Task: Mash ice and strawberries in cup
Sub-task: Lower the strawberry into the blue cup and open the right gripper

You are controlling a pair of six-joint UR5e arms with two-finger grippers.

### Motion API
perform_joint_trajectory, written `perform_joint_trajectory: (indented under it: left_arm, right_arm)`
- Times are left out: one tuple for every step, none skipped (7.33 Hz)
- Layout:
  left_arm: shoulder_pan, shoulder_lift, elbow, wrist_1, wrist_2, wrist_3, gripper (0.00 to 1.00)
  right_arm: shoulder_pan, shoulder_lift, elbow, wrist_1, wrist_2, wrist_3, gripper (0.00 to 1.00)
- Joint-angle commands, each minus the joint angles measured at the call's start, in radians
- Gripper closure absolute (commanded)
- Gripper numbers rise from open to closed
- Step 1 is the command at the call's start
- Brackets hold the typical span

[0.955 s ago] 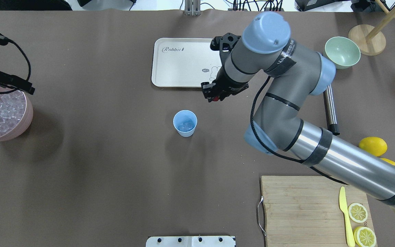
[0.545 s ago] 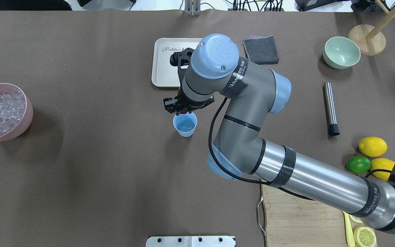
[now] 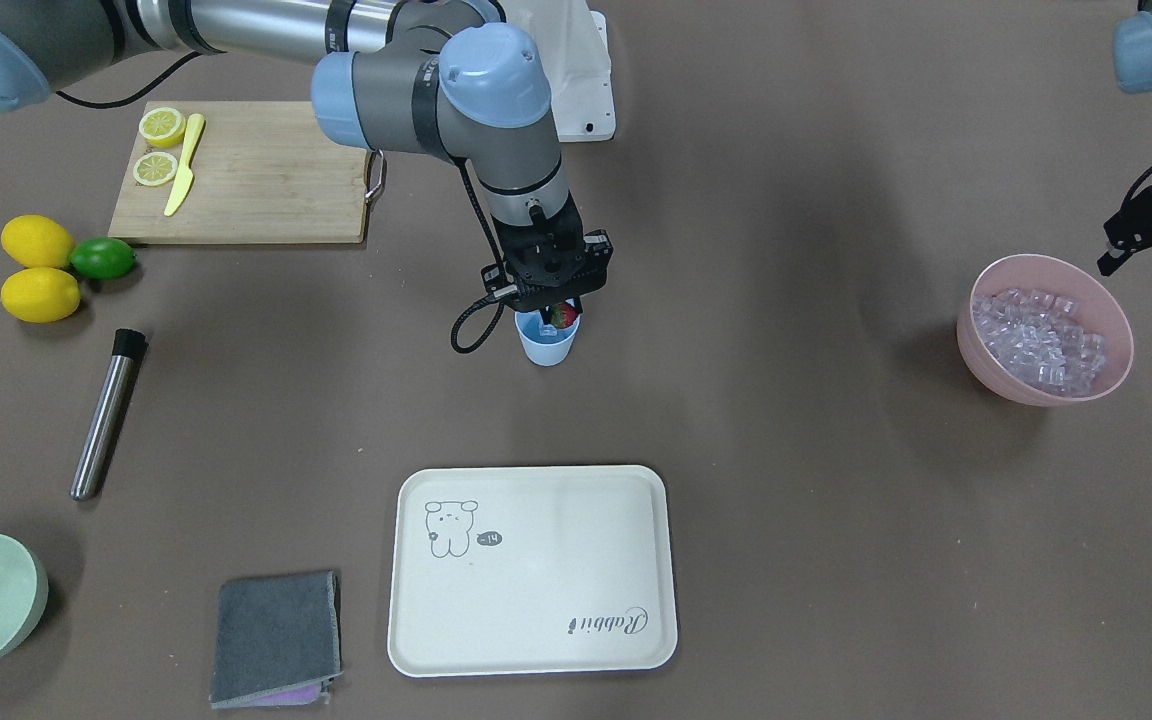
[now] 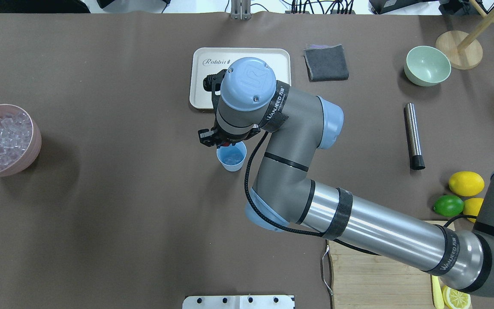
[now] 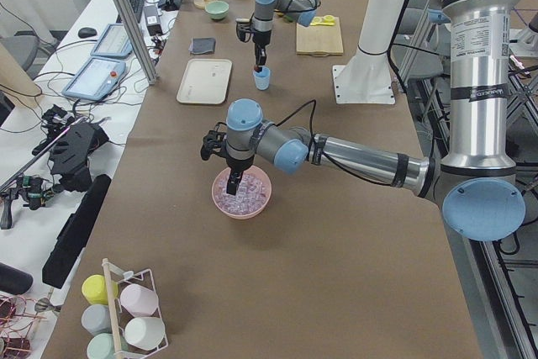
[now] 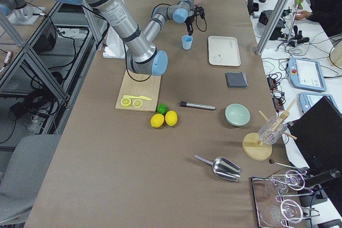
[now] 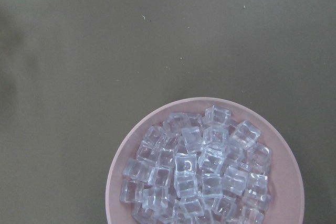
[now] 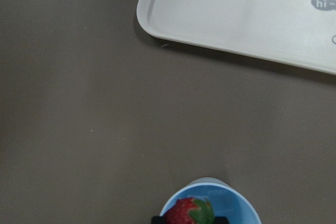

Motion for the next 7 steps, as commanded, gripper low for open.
perform_joint_trajectory:
  left_arm:
    - [-0.003,-0.004,-0.001,0.002,-0.002,-0.008,0.02]
    - [-0.003,-0.012,0.007,0.005,-0.002,-0.007,0.02]
    - [-0.003,-0.012,0.022,0.011,0.001,-0.002,0.02]
    - [-0.017,-0.011,0.048,0.011,0.001,-0.001,0.02]
    - [-0.031,0.000,0.051,0.010,-0.001,-0.001,0.02]
    - [-0.038,0.002,0.043,0.011,-0.001,-0.002,0.02]
    - [-0.040,0.000,0.040,0.011,-0.001,-0.007,0.02]
  right_arm:
    - [-0.007,-0.032,0.021,-0.019,-0.001,0.005,0.01]
    - [-0.008,-0.053,0.038,-0.019,0.006,0.000,0.00]
    - [0.002,-0.095,0.088,-0.025,0.011,-0.010,0.00]
    - [0.041,-0.130,0.122,-0.042,0.043,-0.013,0.00]
    - [0.087,-0.148,0.124,-0.042,0.076,-0.013,0.00]
    - [0.154,-0.181,0.133,-0.039,0.145,-0.032,0.00]
    - [0.222,-0.252,0.160,-0.033,0.190,-0.061,0.00]
